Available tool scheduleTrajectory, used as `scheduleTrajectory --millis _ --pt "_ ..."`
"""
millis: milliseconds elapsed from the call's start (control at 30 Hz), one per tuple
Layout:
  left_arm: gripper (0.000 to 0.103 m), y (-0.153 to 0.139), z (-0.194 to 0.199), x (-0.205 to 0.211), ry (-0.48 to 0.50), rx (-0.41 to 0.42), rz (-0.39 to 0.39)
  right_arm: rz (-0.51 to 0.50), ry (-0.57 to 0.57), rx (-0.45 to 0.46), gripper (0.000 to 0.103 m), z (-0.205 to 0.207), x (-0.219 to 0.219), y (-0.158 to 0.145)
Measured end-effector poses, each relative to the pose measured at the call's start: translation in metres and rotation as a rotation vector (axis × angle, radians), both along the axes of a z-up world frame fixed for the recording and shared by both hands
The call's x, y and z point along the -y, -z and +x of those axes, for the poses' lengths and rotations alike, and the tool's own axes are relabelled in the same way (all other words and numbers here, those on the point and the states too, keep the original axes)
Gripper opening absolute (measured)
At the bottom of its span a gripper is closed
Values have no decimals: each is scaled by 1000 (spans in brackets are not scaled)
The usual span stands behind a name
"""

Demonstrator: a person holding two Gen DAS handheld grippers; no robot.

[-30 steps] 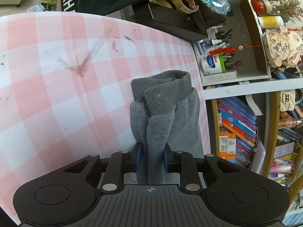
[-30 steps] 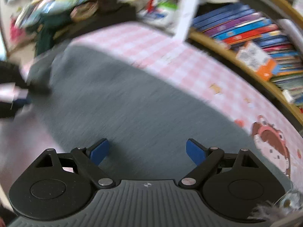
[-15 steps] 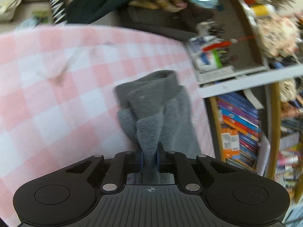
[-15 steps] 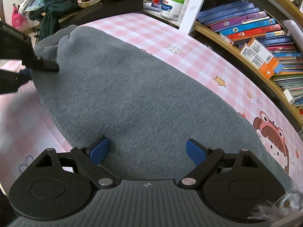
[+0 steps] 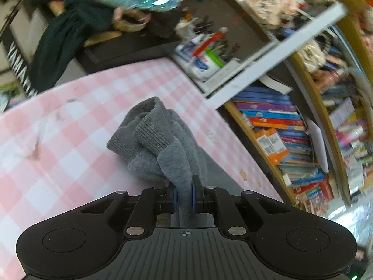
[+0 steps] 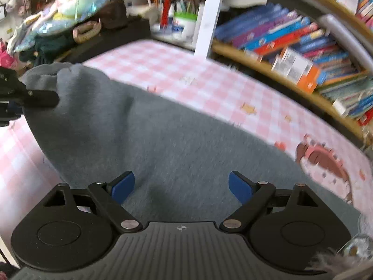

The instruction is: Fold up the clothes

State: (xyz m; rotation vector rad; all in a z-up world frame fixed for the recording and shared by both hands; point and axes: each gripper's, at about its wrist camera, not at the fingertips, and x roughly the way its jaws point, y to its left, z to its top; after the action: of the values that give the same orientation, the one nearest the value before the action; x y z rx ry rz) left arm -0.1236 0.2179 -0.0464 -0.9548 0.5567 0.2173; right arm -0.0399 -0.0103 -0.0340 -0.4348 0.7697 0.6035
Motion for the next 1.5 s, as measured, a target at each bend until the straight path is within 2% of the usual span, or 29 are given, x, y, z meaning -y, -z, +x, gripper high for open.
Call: scheduleTrajectory --millis 133,200,233,300,400,567,633,700,800,900,933,1033,1167,1233,1333,1500 --pt "10 18 -6 -11 -56 -50 -126 -58 -53 -32 88 -4 -8 12" --pt "20 25 -5 -15 -75 -80 -178 -67 -58 -31 88 -6 -9 14" --pt "22 27 -3 -16 -78 -87 -191 -67 -58 -35 88 -5 -8 15" --pt "34 30 0 -16 -82 -95 -209 -66 -57 -45 88 -3 -8 15" --pt "38 35 6 -18 -87 -107 -235 -70 -64 -49 88 -2 -9 16" --pt "36 43 15 -21 -105 -118 -286 -83 -82 -42 88 -1 -10 16" --pt "33 47 17 -22 -126 -108 -308 -88 -89 -36 88 -2 -10 16" --pt "21 50 18 -22 -141 -107 -312 -92 -94 -31 88 -3 -11 16" --pt "16 54 17 -22 -153 -93 -325 -92 -95 -30 88 -3 -12 16" --pt "13 43 19 -17 -130 -69 -271 -89 -93 -33 88 -3 -11 16" --pt "13 33 20 -12 -97 -43 -224 -88 -92 -34 88 -3 -11 16" --pt "13 -1 26 7 27 47 -56 -80 -90 -42 88 -3 -10 16" --pt "13 -39 32 47 203 110 225 -50 -85 -70 88 3 -4 15" --pt "13 -50 32 65 268 128 336 -5 -72 -105 87 10 6 11" --pt "13 -61 31 81 323 127 460 104 -8 -112 88 20 30 -5" --pt "13 -72 32 107 400 113 617 309 186 -123 88 41 91 -36"
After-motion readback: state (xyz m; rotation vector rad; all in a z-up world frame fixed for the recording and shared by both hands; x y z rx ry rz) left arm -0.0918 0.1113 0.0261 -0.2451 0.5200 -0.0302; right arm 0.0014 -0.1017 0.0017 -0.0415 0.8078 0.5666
